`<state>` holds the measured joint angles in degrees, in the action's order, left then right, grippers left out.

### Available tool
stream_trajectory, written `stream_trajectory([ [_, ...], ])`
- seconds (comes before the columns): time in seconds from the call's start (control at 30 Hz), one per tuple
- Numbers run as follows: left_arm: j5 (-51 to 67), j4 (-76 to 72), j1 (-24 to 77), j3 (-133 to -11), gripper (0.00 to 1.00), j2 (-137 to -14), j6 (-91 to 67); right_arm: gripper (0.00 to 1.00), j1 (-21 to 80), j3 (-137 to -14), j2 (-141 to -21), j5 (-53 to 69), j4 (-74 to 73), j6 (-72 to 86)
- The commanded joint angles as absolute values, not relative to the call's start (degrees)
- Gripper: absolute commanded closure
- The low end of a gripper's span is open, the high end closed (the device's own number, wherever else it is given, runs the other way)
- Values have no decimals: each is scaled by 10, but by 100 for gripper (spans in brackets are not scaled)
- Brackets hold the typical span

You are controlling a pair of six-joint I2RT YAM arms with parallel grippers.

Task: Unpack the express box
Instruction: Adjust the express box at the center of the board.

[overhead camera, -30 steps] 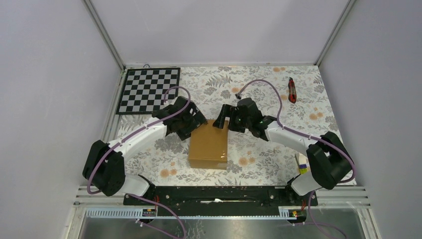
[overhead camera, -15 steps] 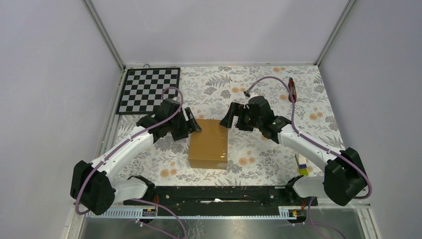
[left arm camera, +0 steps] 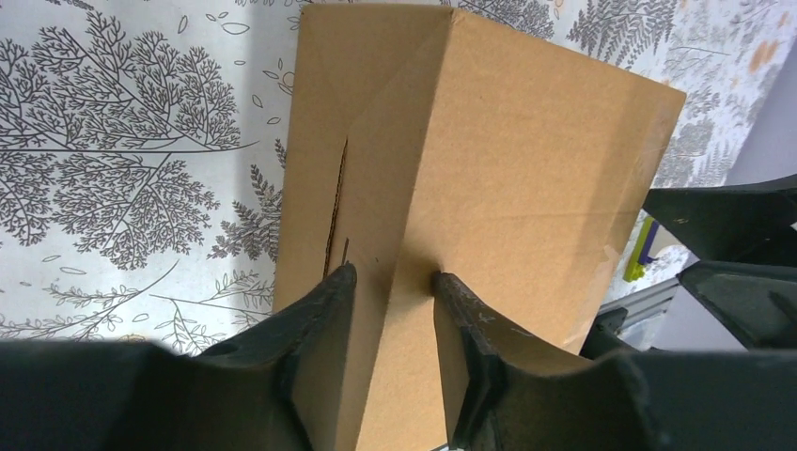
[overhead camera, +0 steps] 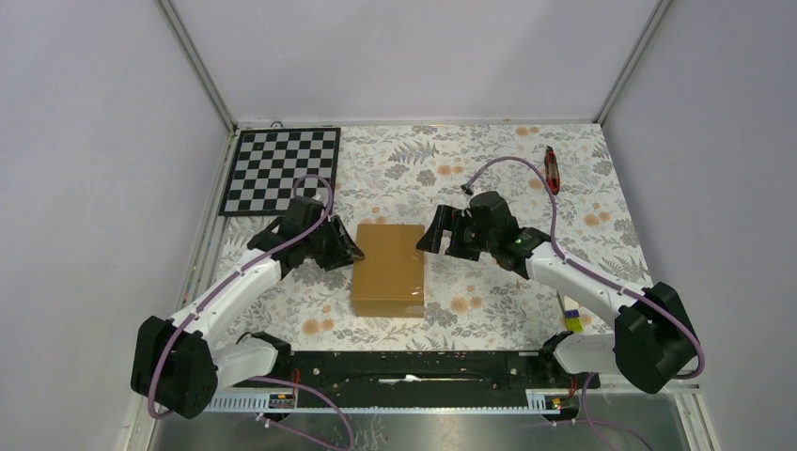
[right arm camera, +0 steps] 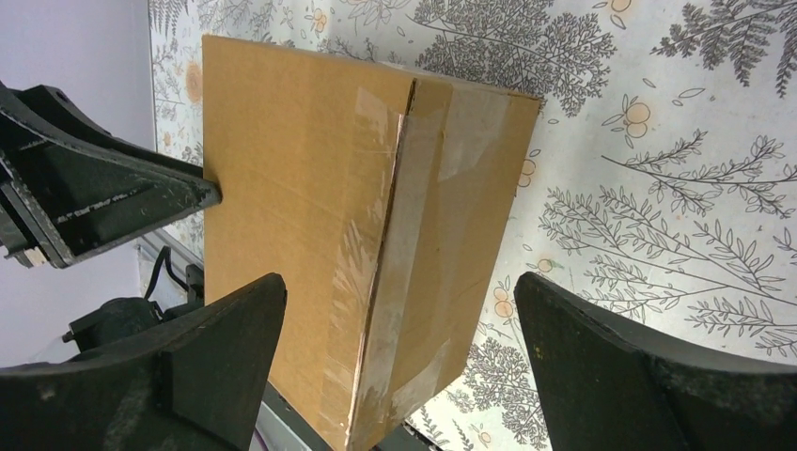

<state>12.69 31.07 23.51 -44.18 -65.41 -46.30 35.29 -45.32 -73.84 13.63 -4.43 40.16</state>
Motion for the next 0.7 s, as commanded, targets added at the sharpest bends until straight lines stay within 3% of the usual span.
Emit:
stream_trajectory([
  [0.0,159,264,197,-394,63,-643,-459,1,365,-448,-725,143,-36,407],
  [0.3,337,112,37,-253,65,-606,-519,1,377,-453,-743,140,-25,412],
  [0.67,392,100,-60,-231,62,-687,-496,1,389,-472,-766,138,-13,413],
])
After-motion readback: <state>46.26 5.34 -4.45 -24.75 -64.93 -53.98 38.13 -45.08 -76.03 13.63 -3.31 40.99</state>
